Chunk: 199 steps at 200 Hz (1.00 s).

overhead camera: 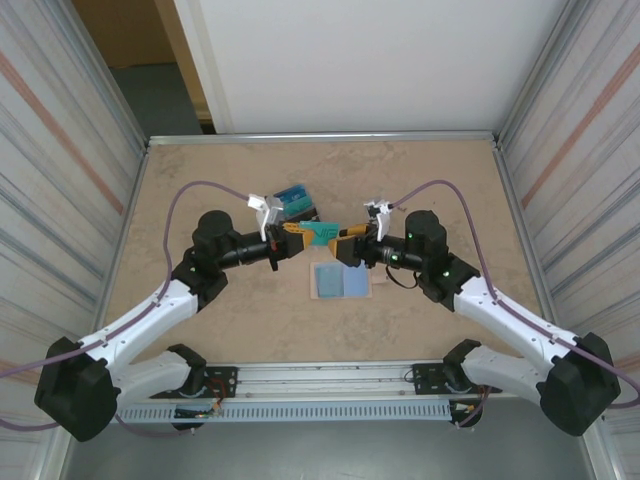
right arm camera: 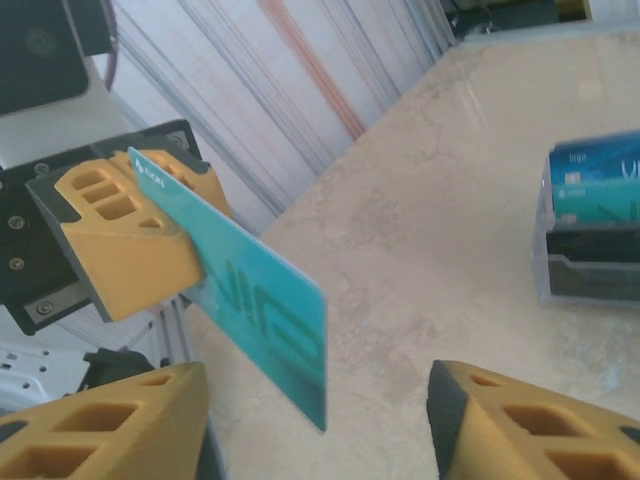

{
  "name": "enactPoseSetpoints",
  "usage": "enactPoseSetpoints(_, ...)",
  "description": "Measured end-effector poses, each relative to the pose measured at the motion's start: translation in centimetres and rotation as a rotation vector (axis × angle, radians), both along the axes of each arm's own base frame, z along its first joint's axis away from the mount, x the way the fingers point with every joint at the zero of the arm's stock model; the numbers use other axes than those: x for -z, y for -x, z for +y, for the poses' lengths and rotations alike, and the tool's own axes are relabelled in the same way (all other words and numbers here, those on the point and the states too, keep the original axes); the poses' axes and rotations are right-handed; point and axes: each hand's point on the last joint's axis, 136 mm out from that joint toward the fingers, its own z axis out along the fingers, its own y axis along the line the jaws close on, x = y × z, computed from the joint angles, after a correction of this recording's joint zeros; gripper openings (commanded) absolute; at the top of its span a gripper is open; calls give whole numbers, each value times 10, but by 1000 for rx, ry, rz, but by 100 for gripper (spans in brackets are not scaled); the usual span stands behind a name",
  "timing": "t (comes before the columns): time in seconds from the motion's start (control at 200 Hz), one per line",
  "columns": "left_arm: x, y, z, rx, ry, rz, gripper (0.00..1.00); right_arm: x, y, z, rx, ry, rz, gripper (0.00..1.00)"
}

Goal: Take the credit cards out of the card holder

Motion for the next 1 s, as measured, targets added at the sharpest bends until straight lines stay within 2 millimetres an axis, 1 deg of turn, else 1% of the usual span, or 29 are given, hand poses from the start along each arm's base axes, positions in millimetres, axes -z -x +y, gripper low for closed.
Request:
enactPoseSetpoints(0.08,-3,2,-1,15,25,8,0,-7,1,4,-28,-30,-15,43)
enactPoseSetpoints(0.2,-3,5,-1,24,47,27,0,-11,6,11,-81,-60,-16,33)
enactPoseSetpoints(0.261,-4,5,-1,24,55,32,0,-12,8,14,-106,-72,-14,18)
enactPoseSetpoints(0.326,-5,4,-1,23,61,33,0,-13,9,17,-126,-79,-11,5)
enactPoseSetpoints(0.356,-5,4,-1,19,61,36,0,-15,11,18,-139,-84,-16,0)
enactPoseSetpoints(0.386,-4,2,0,11,62,39,0,-17,11,19,-147,-88,-22,0)
enactPoseSetpoints(0.391,-4,1,1,10,62,40,1,-17,12,19,-147,-91,-14,0)
enactPoseSetpoints(0.451,-6,2,1,10,65,36,30,-18,12,19,-153,-91,-21,0)
enactPoseSetpoints(0.466,-5,1,1,8,65,38,36,-18,12,19,-154,-91,-21,0)
enactPoseSetpoints(0.551,-1,0,2,-3,48,41,62,-19,14,21,-163,-89,-25,0)
enactPoseSetpoints(0.616,3,1,4,-18,20,40,77,-18,14,20,-157,-75,-19,0)
enactPoseSetpoints(0.661,4,2,6,-34,-4,32,80,-18,13,18,-145,-60,-21,0)
enactPoseSetpoints(0.682,3,2,8,-44,-15,25,83,-17,13,17,-140,-51,-19,0)
enactPoseSetpoints(0.702,2,2,10,-55,-23,22,84,-17,13,17,-136,-43,-16,0)
enactPoseSetpoints(0.737,-2,2,13,-71,-40,0,84,-17,12,15,-128,-27,-19,0)
enactPoseSetpoints(0.762,-5,2,16,-85,-53,-21,89,-17,12,14,-123,-15,-19,0)
enactPoseSetpoints(0.797,-10,3,19,-100,-71,-51,91,-17,13,13,-121,2,-20,0)
enactPoseSetpoints(0.912,-27,6,28,-131,-129,-145,90,-18,16,10,-126,49,-24,0)
enactPoseSetpoints(0.997,-34,7,31,-128,-185,-197,87,-14,19,9,-138,85,-13,0)
